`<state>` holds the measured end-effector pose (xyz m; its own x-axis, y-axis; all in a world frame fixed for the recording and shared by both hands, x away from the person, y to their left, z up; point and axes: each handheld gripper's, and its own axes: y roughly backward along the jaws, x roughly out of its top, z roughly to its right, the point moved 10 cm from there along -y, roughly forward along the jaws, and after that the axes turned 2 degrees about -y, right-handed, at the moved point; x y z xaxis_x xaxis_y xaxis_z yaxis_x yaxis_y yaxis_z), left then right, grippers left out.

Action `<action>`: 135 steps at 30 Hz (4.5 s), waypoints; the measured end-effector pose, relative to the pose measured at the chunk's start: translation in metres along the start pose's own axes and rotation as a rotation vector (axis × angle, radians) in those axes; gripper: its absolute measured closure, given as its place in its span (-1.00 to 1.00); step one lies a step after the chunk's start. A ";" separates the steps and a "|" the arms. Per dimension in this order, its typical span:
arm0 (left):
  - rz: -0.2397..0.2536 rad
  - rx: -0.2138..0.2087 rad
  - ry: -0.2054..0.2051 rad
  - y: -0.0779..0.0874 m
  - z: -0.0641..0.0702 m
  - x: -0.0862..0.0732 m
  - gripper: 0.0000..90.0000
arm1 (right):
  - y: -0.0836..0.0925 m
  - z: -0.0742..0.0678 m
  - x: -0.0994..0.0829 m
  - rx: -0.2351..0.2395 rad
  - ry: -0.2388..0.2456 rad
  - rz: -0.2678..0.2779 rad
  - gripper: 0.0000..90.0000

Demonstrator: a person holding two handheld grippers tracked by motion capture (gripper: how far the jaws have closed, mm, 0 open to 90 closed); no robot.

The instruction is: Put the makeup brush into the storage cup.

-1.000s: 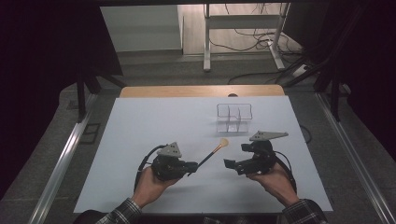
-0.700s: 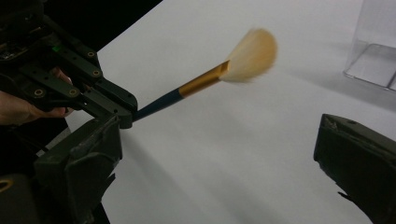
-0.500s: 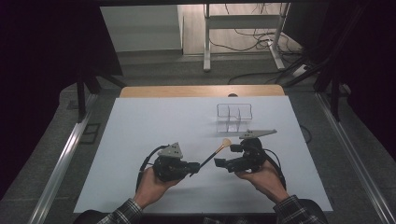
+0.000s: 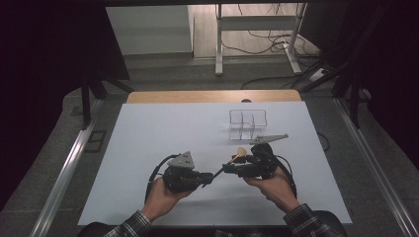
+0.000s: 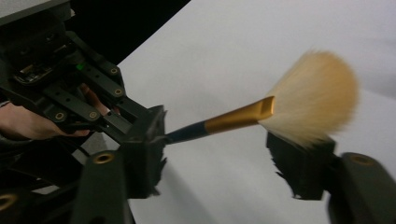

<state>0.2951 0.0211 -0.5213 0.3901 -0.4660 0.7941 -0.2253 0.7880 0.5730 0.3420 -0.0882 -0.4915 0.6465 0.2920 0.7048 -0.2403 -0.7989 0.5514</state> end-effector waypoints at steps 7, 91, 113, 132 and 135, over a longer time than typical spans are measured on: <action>-0.010 -0.003 -0.005 -0.002 0.001 -0.001 0.89 | -0.001 -0.001 0.001 0.037 -0.024 0.004 0.32; -0.132 0.251 0.052 0.035 -0.050 -0.038 -1.00 | 0.038 0.031 0.005 -0.168 0.064 0.062 0.86; -0.124 0.326 0.099 0.070 -0.060 -0.060 -1.00 | 0.054 0.048 0.014 -0.216 0.057 0.103 0.86; -0.123 0.367 0.141 0.095 -0.065 -0.078 -1.00 | 0.064 0.067 0.020 -0.253 0.038 0.125 0.86; -0.121 0.378 0.144 0.099 -0.065 -0.080 -1.00 | 0.065 0.070 0.020 -0.256 0.034 0.127 0.86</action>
<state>0.2997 0.1631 -0.5415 0.5487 -0.4635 0.6957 -0.4712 0.5159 0.7154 0.3901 -0.1709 -0.4725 0.5762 0.2191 0.7874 -0.4956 -0.6723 0.5498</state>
